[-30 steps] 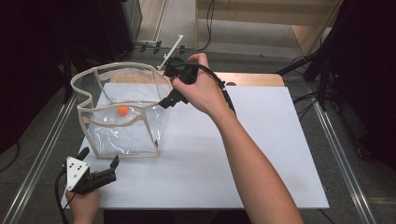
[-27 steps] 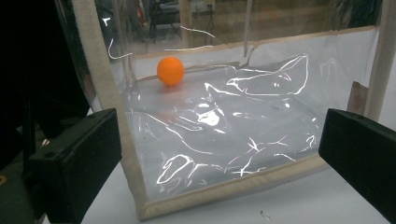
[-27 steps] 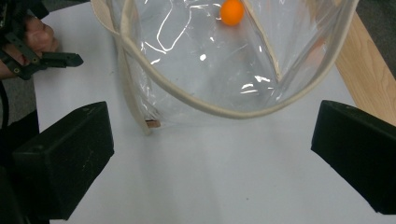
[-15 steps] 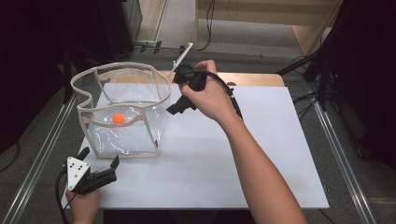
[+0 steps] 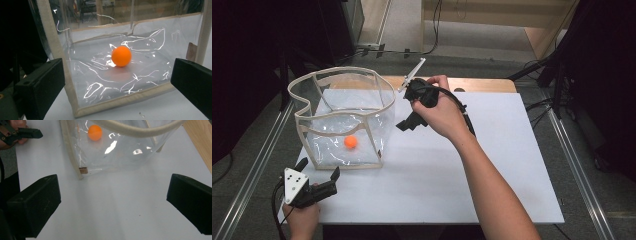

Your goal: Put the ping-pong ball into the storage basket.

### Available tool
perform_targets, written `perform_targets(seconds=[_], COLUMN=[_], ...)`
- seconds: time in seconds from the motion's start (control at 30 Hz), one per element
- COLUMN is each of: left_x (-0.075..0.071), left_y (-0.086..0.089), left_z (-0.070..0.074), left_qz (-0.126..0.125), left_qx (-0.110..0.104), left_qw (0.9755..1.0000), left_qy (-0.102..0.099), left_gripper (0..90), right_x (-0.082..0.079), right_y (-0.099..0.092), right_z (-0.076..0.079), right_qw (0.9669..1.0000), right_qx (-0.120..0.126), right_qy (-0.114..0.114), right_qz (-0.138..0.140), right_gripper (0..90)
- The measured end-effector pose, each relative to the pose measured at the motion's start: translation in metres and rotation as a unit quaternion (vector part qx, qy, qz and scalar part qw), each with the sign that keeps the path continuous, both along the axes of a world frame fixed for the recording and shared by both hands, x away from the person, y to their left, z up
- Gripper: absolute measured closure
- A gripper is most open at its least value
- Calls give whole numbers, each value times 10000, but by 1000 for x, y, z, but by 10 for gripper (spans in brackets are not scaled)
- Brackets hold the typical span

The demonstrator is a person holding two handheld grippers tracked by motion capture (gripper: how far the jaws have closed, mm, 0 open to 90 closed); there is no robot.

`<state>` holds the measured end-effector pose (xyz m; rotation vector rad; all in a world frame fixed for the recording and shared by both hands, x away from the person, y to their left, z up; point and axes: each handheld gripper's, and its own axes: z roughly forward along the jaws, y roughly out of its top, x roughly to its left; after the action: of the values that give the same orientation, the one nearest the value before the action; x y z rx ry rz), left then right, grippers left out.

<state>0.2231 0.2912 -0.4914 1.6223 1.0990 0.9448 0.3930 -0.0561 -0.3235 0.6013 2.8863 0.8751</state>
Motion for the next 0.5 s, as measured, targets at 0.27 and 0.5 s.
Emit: perform_targets(seconds=[0.27, 0.5], left_x=[0, 0], left_y=[0, 0], left_z=[0, 0], left_qz=[-3, -10], left_qx=[19, 33], left_qw=[10000, 10000], left_qy=[1, 5], left_gripper=[0, 0], right_x=[-4, -8], right_y=[-5, -8], right_z=[-12, -20], right_qw=[10000, 10000], right_qx=[20, 3], right_qy=[31, 47], right_qz=[-6, 21], right_gripper=[0, 0])
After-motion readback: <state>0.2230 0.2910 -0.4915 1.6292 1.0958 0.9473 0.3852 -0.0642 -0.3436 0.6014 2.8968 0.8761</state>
